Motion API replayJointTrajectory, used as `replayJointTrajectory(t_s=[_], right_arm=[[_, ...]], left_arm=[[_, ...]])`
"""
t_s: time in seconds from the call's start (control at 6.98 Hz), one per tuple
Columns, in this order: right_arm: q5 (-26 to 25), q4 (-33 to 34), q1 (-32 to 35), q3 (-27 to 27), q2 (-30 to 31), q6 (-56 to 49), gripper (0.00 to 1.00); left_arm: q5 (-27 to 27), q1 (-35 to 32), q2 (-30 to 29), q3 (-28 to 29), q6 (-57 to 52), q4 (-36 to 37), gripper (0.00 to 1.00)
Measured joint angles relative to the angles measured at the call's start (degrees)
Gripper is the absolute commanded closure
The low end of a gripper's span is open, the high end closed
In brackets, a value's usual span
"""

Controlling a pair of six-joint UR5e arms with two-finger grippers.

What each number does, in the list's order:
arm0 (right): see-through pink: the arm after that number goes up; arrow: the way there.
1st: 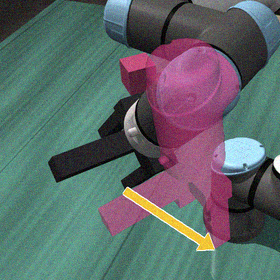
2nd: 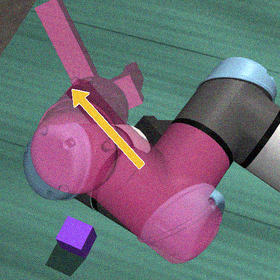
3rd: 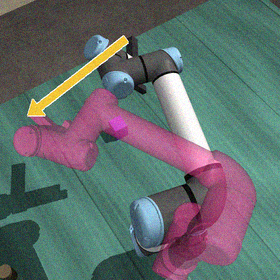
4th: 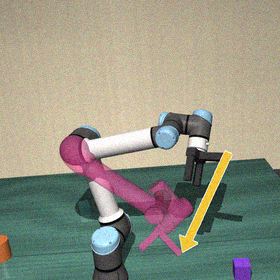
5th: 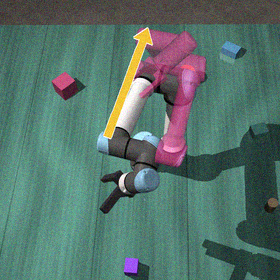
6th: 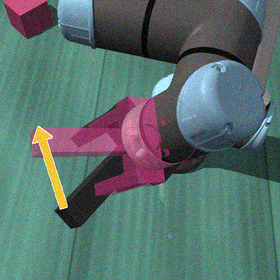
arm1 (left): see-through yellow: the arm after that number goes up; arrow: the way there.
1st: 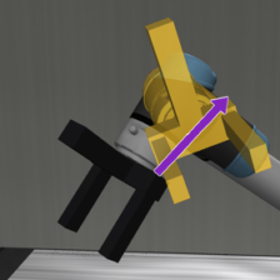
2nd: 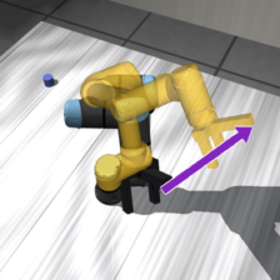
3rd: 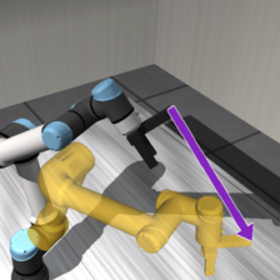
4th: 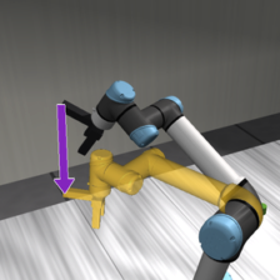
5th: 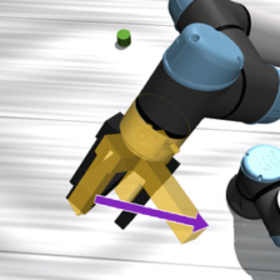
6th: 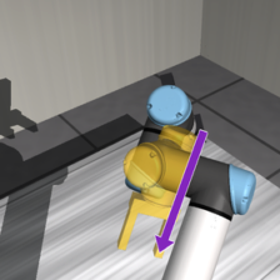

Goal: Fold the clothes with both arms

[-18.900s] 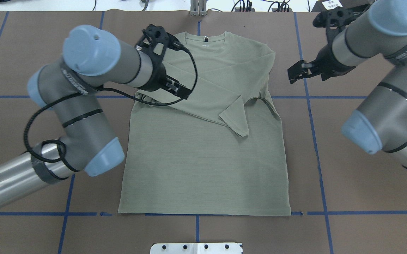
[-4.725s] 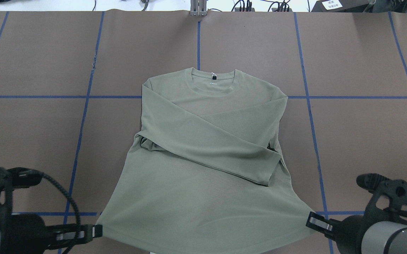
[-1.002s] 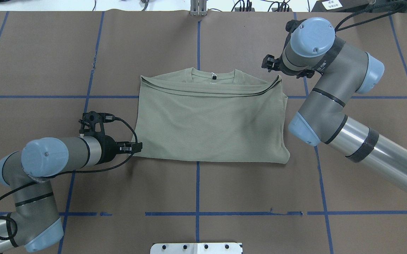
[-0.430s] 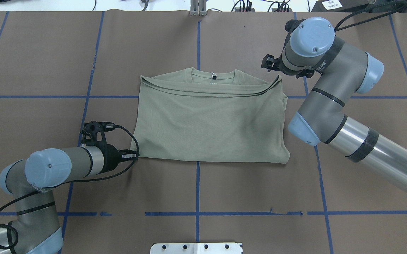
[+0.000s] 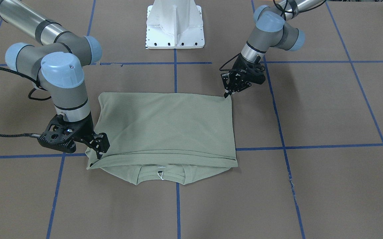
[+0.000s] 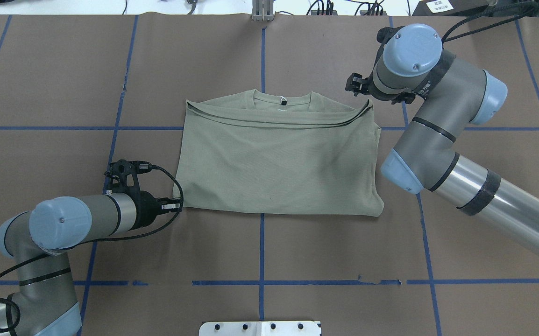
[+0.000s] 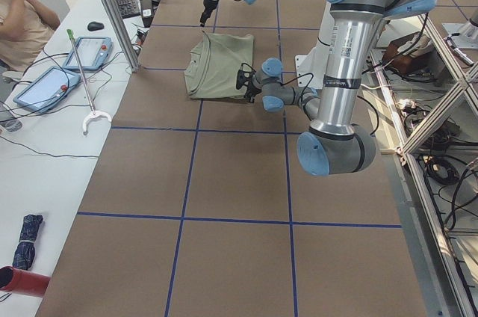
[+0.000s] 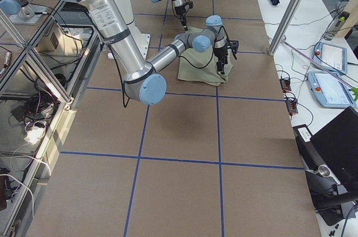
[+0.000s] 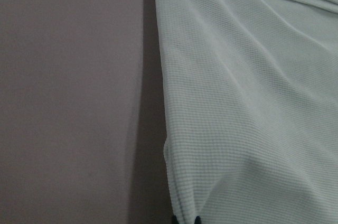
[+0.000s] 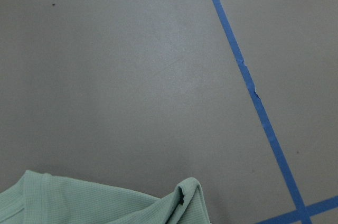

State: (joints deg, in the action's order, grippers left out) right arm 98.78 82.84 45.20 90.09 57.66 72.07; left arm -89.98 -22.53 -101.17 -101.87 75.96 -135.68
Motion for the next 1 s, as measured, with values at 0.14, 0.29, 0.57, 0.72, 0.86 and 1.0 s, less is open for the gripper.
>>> replayJointTrajectory(t_s=[0.14,0.29,0.57,0.72,0.86,1.0], right_arm=[[-0.1,0.0,-0.1,0.0,0.0,0.0,0.00],[-0.1,0.0,-0.2,-0.1,0.0,0.0,0.00],[-0.2,0.0,-0.5,0.0,-0.1,0.4,0.00],[-0.3,-0.1,-0.6,0.0,-0.2,0.6,0.00],[-0.3,-0.1,-0.8,0.1,-0.5,0.9,0.00],[-0.3,-0.1,-1.0,0.3,-0.7,1.1,0.00]], left_arm=[[0.0,-1.6,0.8,-0.3,-3.5,0.1,1.00],[0.0,-5.0,1.1,0.5,-8.7,0.2,1.00],[0.0,-14.7,-0.8,7.9,-20.0,0.0,1.00],[0.0,-19.4,-6.0,15.2,-24.7,0.0,1.00],[0.0,-23.1,-14.1,26.0,-27.3,-0.1,1.00],[0.6,-25.4,-22.4,36.6,-28.8,-0.4,1.00]])
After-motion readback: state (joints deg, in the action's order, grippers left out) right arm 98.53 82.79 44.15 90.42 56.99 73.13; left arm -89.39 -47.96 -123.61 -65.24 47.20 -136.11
